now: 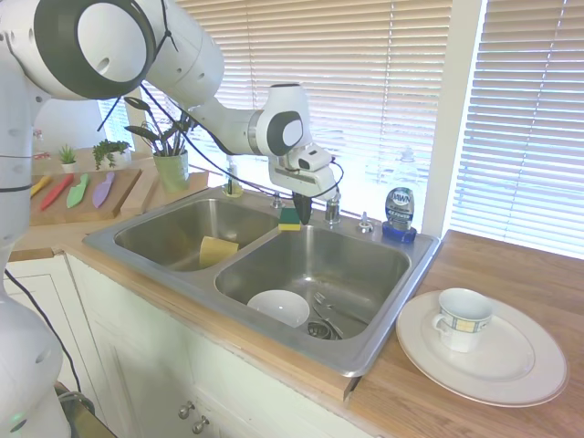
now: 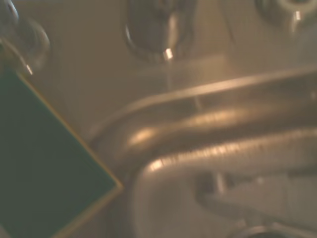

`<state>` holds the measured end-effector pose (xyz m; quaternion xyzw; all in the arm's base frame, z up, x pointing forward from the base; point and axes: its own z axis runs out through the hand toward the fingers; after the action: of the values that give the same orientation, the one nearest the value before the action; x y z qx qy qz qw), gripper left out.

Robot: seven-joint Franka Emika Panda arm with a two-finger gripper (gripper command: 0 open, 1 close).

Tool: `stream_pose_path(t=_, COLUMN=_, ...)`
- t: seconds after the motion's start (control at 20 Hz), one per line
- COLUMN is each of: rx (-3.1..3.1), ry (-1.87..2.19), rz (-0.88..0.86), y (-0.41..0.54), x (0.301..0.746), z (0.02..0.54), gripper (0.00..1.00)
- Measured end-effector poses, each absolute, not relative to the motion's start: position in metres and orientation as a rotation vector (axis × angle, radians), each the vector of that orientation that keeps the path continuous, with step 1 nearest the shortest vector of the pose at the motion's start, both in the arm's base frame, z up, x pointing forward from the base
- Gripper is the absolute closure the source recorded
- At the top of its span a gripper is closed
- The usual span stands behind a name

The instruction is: Turn on the faucet

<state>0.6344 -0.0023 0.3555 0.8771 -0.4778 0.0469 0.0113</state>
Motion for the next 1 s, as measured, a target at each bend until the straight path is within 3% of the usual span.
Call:
stream_pose_path(t=0.25, rx=2.735, ry=-1.447, rz=0.059, y=0.002, x=0.599, z=0.356, gripper=1.00)
stream_pose_path(t=0.65, rx=2.741, ry=-1.434, rz=0.006, y=0.005, x=0.504, z=0.361, gripper=1.00)
stream_pose_path(t=0.7, rx=2.743, ry=-1.435, rz=0.006, y=0.005, x=0.494, z=0.359, gripper=0.00)
stream_pose_path(t=1.0, rx=2.775, ry=-1.470, rz=0.028, y=0.008, x=0.458, z=0.349, gripper=0.00)
